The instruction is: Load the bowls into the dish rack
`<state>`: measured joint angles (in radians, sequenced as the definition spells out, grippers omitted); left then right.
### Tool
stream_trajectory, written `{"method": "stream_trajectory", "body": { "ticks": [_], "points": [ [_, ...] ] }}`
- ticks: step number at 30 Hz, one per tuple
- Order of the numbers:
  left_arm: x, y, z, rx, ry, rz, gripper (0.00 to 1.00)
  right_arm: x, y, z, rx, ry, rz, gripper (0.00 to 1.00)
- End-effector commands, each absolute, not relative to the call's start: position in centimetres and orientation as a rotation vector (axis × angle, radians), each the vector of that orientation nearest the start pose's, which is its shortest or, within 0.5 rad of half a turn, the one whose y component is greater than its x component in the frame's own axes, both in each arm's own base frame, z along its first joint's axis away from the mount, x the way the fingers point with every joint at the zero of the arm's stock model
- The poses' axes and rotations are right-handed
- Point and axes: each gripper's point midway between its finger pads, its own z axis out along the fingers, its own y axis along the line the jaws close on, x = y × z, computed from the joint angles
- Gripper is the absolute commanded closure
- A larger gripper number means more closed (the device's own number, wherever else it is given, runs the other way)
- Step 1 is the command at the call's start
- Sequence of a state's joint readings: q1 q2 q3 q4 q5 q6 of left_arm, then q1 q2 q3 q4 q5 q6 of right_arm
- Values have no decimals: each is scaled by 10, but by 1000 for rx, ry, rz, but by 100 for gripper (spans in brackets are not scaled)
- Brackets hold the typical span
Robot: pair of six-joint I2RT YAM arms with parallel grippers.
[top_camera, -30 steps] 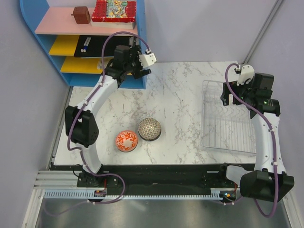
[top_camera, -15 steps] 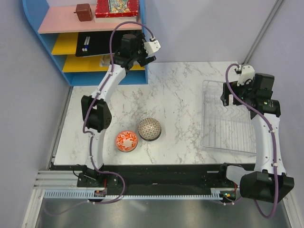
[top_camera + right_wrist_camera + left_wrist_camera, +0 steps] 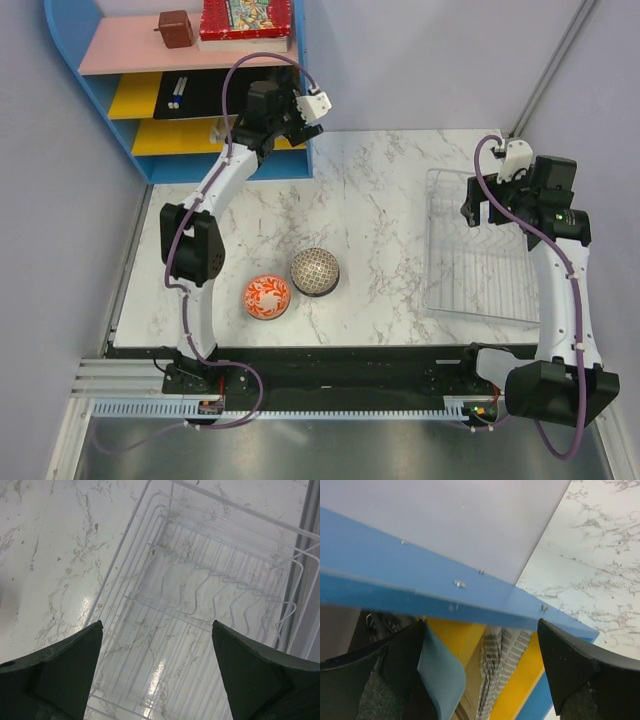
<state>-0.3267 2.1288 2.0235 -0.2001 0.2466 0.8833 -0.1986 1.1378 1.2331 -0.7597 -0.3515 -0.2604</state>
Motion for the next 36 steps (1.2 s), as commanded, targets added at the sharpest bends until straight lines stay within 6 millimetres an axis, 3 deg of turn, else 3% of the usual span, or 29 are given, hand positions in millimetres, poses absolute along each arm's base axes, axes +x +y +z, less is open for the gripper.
{"method": "stream_trajectory", "body": {
  "ticks": [1,4,5,6,11,17,21,25,31,32,36],
  "points": [
    [586,-183,217,1188,1634,116,0,314,-2,273,-316,2128,177,2],
    [579,-175,204,1205,1668,138,0,307,8,273,-362,2143,229,2],
    [576,-173,211,1200,1652,145,0,306,11,272,-374,2149,237,2],
    [573,-170,203,1203,1664,140,0,304,12,272,-379,2151,241,2],
    [571,-169,208,1179,1646,151,0,298,14,275,-391,2139,226,2],
    [576,-178,232,1122,1592,118,0,292,16,281,-393,2124,215,3],
    [567,-190,246,1104,1556,98,0,289,14,284,-391,2123,199,2],
    [570,-189,268,1019,1464,247,0,288,13,287,-392,2120,190,2],
    [575,-188,279,970,1328,463,0,289,16,290,-391,2121,208,2],
    [573,-193,275,979,1318,473,0,289,15,290,-389,2121,207,2],
    [564,-191,297,917,1256,514,0,287,17,286,-391,2131,216,2]
  ]
}}
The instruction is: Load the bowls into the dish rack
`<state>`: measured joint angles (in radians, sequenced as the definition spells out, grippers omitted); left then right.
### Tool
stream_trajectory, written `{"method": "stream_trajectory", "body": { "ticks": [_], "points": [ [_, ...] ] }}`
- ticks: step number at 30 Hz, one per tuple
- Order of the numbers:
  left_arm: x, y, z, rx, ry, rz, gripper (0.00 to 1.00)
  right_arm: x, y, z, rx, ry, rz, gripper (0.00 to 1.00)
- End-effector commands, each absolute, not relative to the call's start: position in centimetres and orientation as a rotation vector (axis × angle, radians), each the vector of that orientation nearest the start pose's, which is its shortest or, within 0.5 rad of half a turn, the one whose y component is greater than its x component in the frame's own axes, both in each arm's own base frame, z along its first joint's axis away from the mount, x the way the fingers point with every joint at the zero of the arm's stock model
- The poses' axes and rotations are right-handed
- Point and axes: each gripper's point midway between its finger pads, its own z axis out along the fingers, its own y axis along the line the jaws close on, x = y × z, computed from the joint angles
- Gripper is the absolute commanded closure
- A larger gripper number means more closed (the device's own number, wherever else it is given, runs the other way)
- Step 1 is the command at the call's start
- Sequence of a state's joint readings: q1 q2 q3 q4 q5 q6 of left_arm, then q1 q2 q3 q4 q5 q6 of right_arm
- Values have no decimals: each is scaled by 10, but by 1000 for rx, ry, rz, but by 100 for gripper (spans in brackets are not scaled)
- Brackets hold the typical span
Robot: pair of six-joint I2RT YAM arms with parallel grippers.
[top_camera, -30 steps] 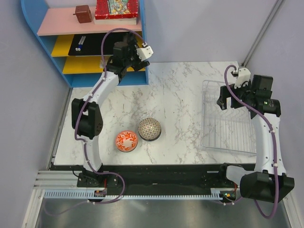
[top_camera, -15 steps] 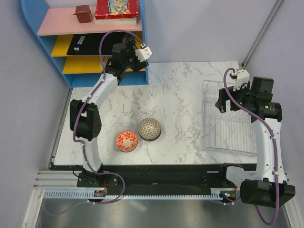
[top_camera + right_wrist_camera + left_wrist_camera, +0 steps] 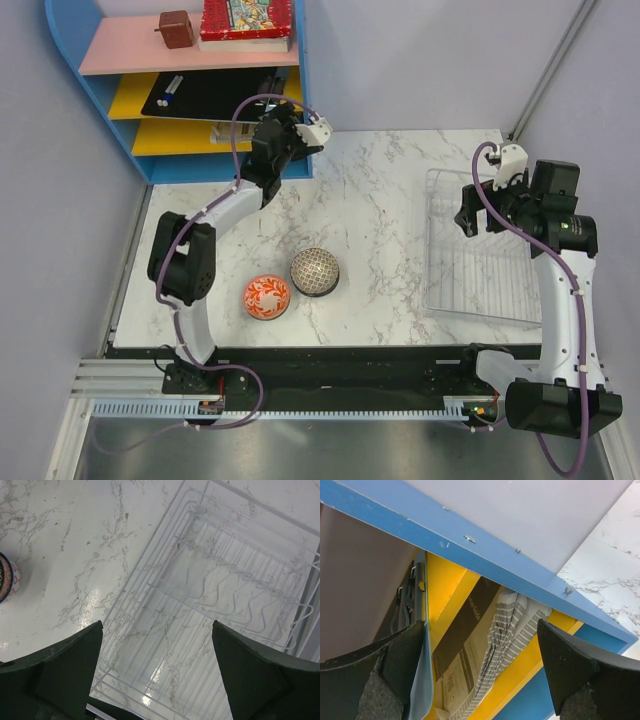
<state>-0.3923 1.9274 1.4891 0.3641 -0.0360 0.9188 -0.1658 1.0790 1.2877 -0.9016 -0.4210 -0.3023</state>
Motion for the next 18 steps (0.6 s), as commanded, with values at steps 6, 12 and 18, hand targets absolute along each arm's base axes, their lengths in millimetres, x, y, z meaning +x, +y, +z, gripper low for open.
{"method": "stream_trajectory", "body": {
  "ticks": [6,12,18],
  "points": [
    [529,-178,311,855,1246,536,0,287,16,276,-400,2163,219,2],
    [504,-176,283,890,1320,458,0,289,23,263,-413,2201,264,2],
    [457,-201,268,991,1432,85,0,286,43,243,-465,2255,308,2]
  ]
}}
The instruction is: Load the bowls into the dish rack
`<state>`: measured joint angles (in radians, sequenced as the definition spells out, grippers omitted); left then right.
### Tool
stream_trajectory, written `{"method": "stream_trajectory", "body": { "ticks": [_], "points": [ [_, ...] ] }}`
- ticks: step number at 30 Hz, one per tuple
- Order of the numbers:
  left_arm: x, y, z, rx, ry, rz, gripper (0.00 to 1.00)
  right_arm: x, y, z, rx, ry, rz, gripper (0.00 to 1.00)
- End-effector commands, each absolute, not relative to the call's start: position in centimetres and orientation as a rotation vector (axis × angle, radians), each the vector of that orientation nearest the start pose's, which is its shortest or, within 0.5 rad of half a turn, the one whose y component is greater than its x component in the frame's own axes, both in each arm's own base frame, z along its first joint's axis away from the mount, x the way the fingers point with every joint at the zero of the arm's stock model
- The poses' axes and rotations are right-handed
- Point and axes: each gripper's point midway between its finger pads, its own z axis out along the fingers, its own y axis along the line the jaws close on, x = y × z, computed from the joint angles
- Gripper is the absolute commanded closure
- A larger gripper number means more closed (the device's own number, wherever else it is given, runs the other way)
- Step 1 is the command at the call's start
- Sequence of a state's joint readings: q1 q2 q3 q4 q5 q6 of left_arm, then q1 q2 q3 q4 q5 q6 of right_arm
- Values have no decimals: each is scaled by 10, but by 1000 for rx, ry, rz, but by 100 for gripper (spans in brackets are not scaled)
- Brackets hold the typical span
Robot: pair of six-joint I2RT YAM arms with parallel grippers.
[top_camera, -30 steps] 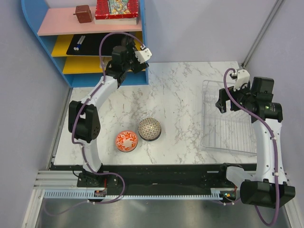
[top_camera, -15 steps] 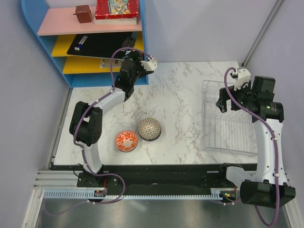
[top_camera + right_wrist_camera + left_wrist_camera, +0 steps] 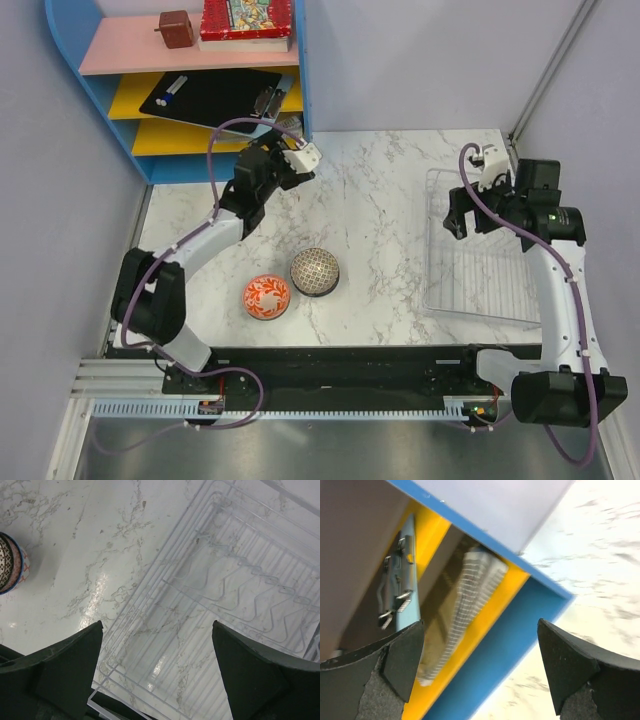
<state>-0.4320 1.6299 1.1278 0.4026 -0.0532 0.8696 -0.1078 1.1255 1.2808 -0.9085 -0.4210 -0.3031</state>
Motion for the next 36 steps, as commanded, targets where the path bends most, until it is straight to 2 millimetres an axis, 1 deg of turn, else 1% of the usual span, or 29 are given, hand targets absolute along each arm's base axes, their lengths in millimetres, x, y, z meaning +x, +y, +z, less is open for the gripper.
{"method": "stream_trajectory", "body": {
  "ticks": [1,2,3,4,5,6,7,8,9,10,12,13,15,16,17,18,20,21,23,24,26,27,29,30,31,32,33,35,36],
  "points": [
    [443,-209,283,1013,1407,6,0,285,50,238,-492,2268,317,2],
    [430,-211,276,1031,1449,-53,0,284,53,230,-501,2288,313,2],
    [418,-216,277,1026,1463,-130,0,283,60,225,-533,2300,305,2],
    [407,-216,279,1024,1472,-166,0,284,62,219,-535,2318,303,2],
    [391,-212,283,1024,1498,-196,0,284,65,212,-544,2331,304,2],
    [381,-210,287,1006,1510,-224,0,285,67,208,-550,2343,304,2],
    [371,-207,281,1010,1536,-242,0,287,70,200,-564,2367,303,2],
    [365,-203,278,1007,1552,-242,0,288,70,194,-566,2386,294,3],
    [353,-195,283,991,1562,-232,0,289,71,191,-570,2399,289,2],
    [346,-189,269,995,1596,-223,0,291,74,182,-583,2428,296,2],
    [332,-174,268,980,1611,-177,0,294,74,177,-588,2448,284,2],
    [326,-167,254,982,1646,-165,0,296,75,171,-591,2471,289,2],
    [318,-151,236,957,1719,-133,0,302,77,166,-601,2478,291,2],
    [317,-144,232,939,1735,-113,0,305,78,159,-605,2498,294,2],
    [316,-140,226,931,1750,-99,0,309,81,155,-612,2497,300,4],
    [312,-134,216,923,1772,-76,0,311,85,146,-631,2522,308,6],
    [309,-127,207,909,1805,-49,0,320,90,141,-633,2523,306,9],
    [310,-117,200,885,1835,-5,0,324,94,132,-642,2545,312,10],
    [308,-107,197,847,1861,28,0,337,97,129,-640,2534,303,11],
    [308,-99,193,827,1882,52,0,341,99,118,-646,2562,299,11],
    [302,-93,193,807,1894,55,0,355,104,118,-647,2545,294,12],
    [300,-88,188,795,1911,61,0,359,105,109,-646,2568,285,12],
    [297,-78,183,764,1942,98,0,370,110,110,-649,2551,283,13],
    [295,-73,177,754,1961,115,0,372,115,105,-666,2560,289,13],
    [294,-70,174,745,1968,123,0,379,119,109,-669,2543,288,13],
    [293,-68,172,735,1975,126,0,381,124,109,-682,2538,292,13],
    [291,-65,168,726,1988,134,0,382,132,104,-712,2544,296,13],
    [289,-62,164,707,2002,136,0,390,140,108,-735,2527,278,13],
    [287,-60,160,702,2016,138,0,390,151,103,-771,2531,281,13]
  ]
}}
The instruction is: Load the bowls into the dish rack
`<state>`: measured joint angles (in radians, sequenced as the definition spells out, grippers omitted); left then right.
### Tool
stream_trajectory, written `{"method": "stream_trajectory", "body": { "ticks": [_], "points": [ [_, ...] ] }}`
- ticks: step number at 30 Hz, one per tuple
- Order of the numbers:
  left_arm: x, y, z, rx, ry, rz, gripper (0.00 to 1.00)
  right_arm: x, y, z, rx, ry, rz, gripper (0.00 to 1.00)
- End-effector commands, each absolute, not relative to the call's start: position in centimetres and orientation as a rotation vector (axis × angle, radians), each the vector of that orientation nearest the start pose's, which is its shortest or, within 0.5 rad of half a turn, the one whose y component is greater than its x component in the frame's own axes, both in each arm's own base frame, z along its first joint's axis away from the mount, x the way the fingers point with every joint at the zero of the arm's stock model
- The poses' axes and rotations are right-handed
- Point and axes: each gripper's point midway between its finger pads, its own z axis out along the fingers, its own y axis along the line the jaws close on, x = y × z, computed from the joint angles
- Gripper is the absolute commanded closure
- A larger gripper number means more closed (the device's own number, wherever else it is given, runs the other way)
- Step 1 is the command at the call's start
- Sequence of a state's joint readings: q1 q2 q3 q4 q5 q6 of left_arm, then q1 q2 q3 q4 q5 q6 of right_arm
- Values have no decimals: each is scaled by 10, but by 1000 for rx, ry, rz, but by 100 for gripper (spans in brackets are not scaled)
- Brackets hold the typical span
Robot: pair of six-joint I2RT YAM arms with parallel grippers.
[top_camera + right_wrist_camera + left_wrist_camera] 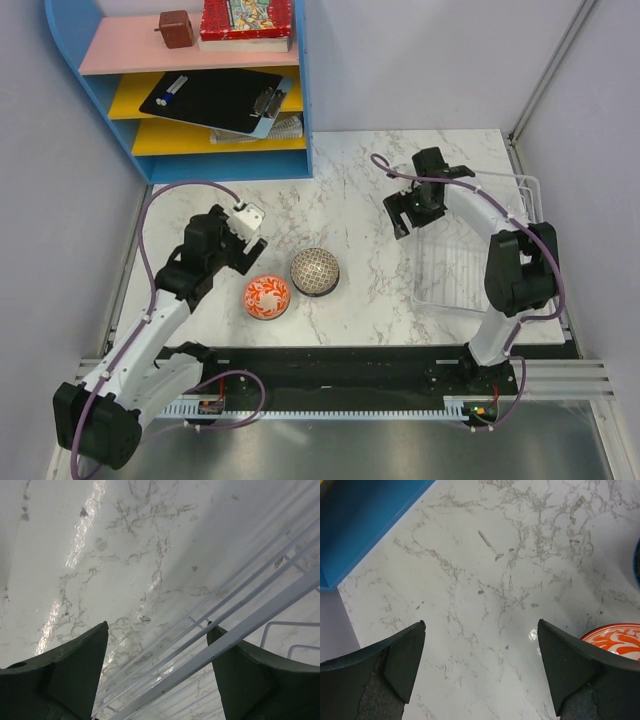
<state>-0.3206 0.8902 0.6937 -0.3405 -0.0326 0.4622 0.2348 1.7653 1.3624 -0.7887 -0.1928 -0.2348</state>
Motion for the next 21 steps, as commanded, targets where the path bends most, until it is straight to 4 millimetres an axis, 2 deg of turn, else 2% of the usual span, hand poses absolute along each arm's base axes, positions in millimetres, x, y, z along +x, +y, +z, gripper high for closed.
{"method": "stream_trajectory", "body": {
  "ticks": [1,3,8,9,10,15,21],
  "points": [
    [287,-58,158,696,2022,141,0,394,156,107,-785,2525,280,13],
    [286,-55,156,675,2033,146,0,392,173,99,-844,2530,284,13],
    [285,-53,153,657,2046,136,0,400,207,103,-937,2485,276,13],
    [286,-53,153,655,2045,137,0,399,215,97,-958,2490,277,13],
    [285,-53,152,655,2050,136,0,403,222,103,-962,2475,281,13],
    [287,-51,153,642,2053,137,0,399,258,100,-1051,2444,285,13],
    [286,-57,151,653,2060,99,0,401,286,105,-1088,2402,279,12]
  ]
}}
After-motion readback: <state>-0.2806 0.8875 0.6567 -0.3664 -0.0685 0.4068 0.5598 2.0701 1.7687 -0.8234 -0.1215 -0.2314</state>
